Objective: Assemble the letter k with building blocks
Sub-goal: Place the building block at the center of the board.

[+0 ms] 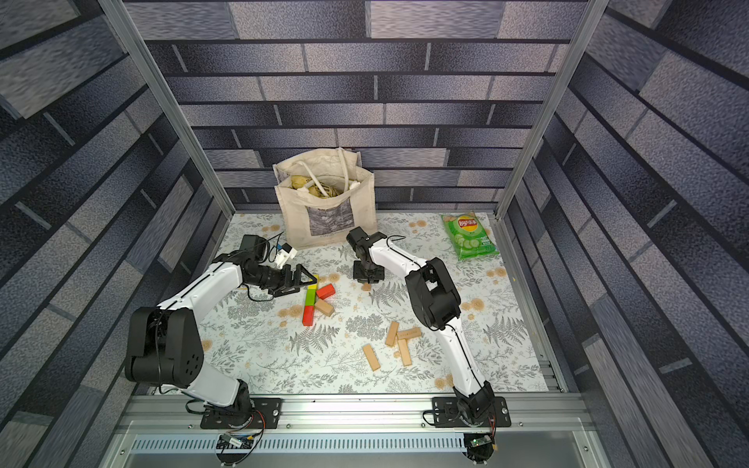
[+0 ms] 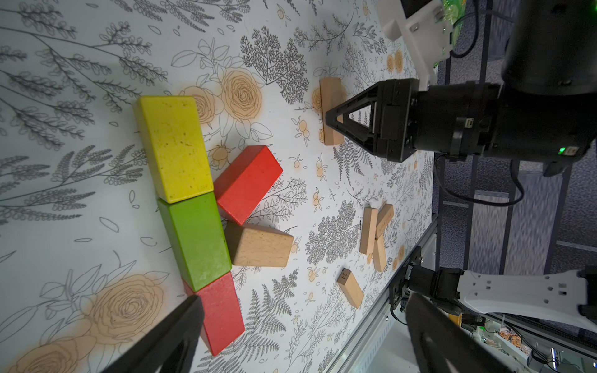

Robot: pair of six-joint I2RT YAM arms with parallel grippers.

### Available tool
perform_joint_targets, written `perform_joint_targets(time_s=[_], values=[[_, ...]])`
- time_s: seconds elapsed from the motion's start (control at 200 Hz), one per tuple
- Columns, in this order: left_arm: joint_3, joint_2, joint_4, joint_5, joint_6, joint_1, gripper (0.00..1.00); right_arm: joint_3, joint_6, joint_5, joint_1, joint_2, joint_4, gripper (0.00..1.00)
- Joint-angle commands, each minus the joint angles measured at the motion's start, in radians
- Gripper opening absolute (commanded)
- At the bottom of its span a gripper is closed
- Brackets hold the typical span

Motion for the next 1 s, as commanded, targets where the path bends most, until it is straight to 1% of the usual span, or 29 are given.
perform_joint_targets(time_s=[0.0, 0.065, 0.125, 0.205, 0.301, 0.371, 0.481, 0.636, 0.781, 0.862, 0.997], values=[[0.027, 0.003, 0.010, 0.031, -0.017, 0.000, 1.00, 0.011, 0.016, -0.002, -0.008, 0.026, -0.033, 0.02], [0.031, -0.002, 0.005, 0.030, -0.015, -0.002, 1.00, 0.002, 0.020, -0.004, -0.008, 0.026, -0.024, 0.05], [0.029, -0.008, 0.011, 0.034, -0.015, -0.003, 1.00, -0.009, 0.024, -0.006, -0.007, 0.024, -0.017, 0.15], [0.025, -0.009, 0.010, 0.031, -0.015, -0.005, 1.00, -0.022, 0.026, -0.013, -0.008, 0.017, -0.007, 0.26], [0.029, -0.004, 0.005, 0.031, -0.012, -0.009, 1.00, -0.039, 0.032, -0.007, -0.008, 0.007, 0.009, 0.35], [0.029, -0.006, 0.003, 0.029, -0.009, -0.012, 1.00, -0.040, 0.032, -0.011, -0.008, 0.007, 0.015, 0.38], [0.029, -0.011, 0.004, 0.027, -0.008, -0.014, 1.00, -0.039, 0.030, -0.005, -0.008, 0.006, 0.015, 0.41], [0.032, 0.005, -0.002, 0.025, -0.006, -0.014, 1.00, -0.049, 0.026, 0.006, -0.008, -0.008, 0.021, 0.41], [0.030, -0.005, -0.002, 0.021, -0.003, -0.017, 1.00, -0.051, 0.023, 0.014, -0.008, 0.000, 0.024, 0.37], [0.031, -0.002, 0.000, 0.020, -0.003, -0.017, 1.00, -0.052, 0.023, 0.008, -0.008, 0.004, 0.020, 0.31], [0.033, 0.008, -0.005, 0.025, -0.003, -0.019, 1.00, -0.063, 0.019, 0.006, -0.008, -0.011, 0.027, 0.32]])
